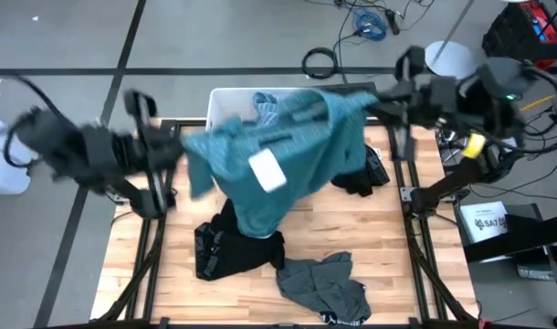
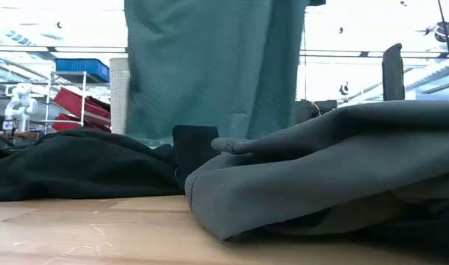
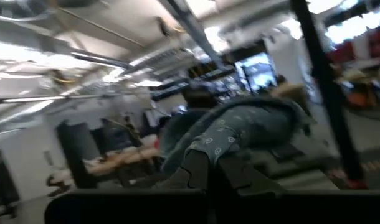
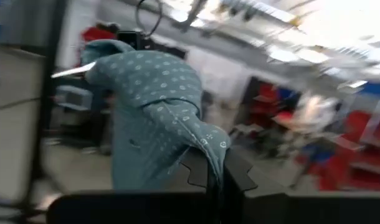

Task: Sort clothes
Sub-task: Put the green shirt into the white bin

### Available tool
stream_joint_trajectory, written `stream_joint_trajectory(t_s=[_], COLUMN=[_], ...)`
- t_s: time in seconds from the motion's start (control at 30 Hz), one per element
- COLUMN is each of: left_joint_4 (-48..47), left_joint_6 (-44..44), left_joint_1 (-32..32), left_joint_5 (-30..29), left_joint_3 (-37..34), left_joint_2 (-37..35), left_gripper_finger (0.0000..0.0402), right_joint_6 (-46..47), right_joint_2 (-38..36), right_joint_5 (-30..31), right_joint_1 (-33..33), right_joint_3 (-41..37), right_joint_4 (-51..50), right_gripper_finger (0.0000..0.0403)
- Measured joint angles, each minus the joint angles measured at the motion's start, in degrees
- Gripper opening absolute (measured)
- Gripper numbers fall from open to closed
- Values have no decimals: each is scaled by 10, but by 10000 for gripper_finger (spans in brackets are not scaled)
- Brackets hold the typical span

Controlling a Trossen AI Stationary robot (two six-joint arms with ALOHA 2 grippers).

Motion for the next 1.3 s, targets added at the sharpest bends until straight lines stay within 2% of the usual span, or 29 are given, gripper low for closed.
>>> stream_joint_trajectory(t_s=[0.07, 0.2, 0.43, 0.5, 0.63, 0.77, 0.87, 0.93, 1.03, 1.13, 1.2, 1.3], left_joint_4=[-6, -20, -22, -25, -19, 0, 0, -39, -194, -420, -554, -705], left_joint_6=[1, 1, -25, -30, -30, -30, -33, -60, -185, -402, -556, -722], left_joint_1=[-25, -73, -148, -172, -217, -246, -248, -237, -207, -166, -140, -107], left_joint_5=[-19, -60, -156, -191, -261, -278, -301, -314, -303, -275, -271, -273], left_joint_3=[0, 0, 0, 0, -1, -1, -1, -1, -1, -1, -1, -8], left_joint_2=[20, 66, 158, 184, 225, 244, 245, 240, 229, 218, 213, 211], left_gripper_finger=[2, 2, 2, 2, 2, 2, 2, 2, 2, 2, 2, 2], right_joint_6=[40, 123, 229, 257, 342, 426, 460, 478, 520, 561, 569, 564], right_joint_2=[-12, -25, 4, 23, 57, 83, 95, 93, 89, 72, 45, -12], right_joint_5=[-2, -55, -51, -26, 60, 132, 195, 232, 263, 246, 218, 174], right_joint_1=[31, 78, 206, 256, 356, 440, 470, 472, 461, 436, 414, 381], right_joint_3=[0, 0, 0, -5, -40, -86, -120, -144, -186, -250, -302, -395], right_joint_4=[-50, -161, -293, -315, -342, -319, -322, -344, -404, -439, -424, -360], right_gripper_finger=[0, 0, 0, 0, 0, 0, 0, 0, 0, 0, 0, 0])
